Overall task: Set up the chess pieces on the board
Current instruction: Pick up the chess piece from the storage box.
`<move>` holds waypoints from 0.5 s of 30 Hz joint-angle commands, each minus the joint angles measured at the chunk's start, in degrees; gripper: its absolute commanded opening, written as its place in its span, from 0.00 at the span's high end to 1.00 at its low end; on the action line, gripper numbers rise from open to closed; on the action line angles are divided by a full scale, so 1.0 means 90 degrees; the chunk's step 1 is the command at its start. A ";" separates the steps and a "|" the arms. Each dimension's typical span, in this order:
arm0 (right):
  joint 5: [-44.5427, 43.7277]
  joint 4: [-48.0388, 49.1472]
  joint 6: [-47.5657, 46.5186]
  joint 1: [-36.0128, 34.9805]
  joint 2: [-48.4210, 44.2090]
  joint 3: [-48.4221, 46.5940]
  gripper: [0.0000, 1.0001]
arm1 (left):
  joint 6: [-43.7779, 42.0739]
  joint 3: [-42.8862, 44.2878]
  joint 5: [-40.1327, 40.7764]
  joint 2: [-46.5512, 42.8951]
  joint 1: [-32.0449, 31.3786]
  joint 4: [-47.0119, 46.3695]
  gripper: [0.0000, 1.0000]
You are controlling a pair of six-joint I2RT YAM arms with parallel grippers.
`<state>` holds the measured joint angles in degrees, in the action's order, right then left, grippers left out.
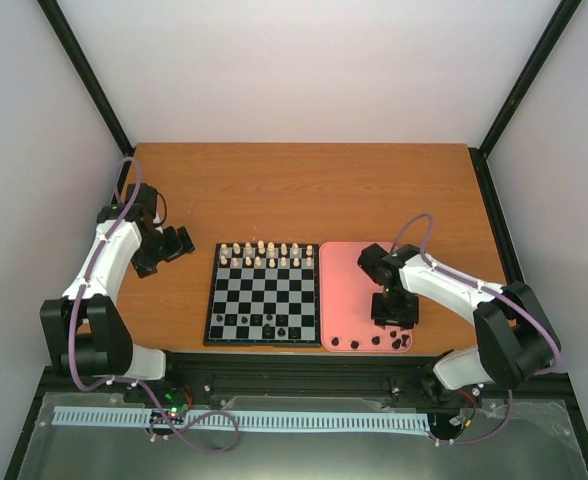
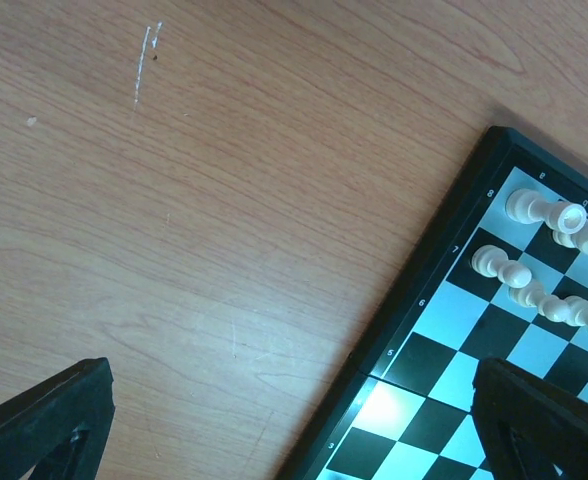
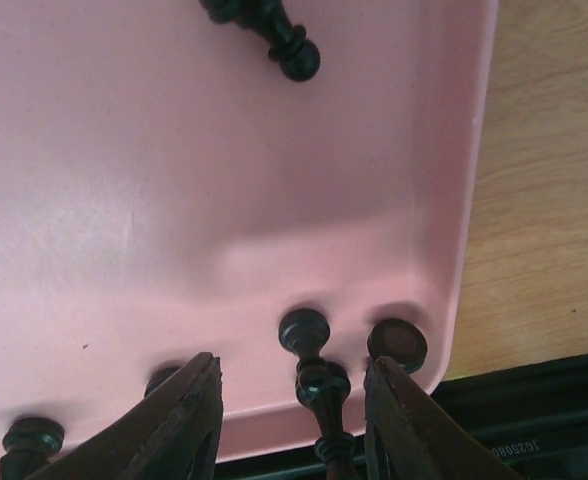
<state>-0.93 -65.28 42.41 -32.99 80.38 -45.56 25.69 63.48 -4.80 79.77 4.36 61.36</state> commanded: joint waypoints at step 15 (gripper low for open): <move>0.0161 0.0621 -0.0320 0.0316 0.0602 0.0297 0.66 | -0.0041 0.0090 -0.0006 0.0302 -0.0045 -0.0158 0.00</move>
<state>0.49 -60.84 39.79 -30.76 85.06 -43.40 25.69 63.48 -4.75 81.84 4.36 61.17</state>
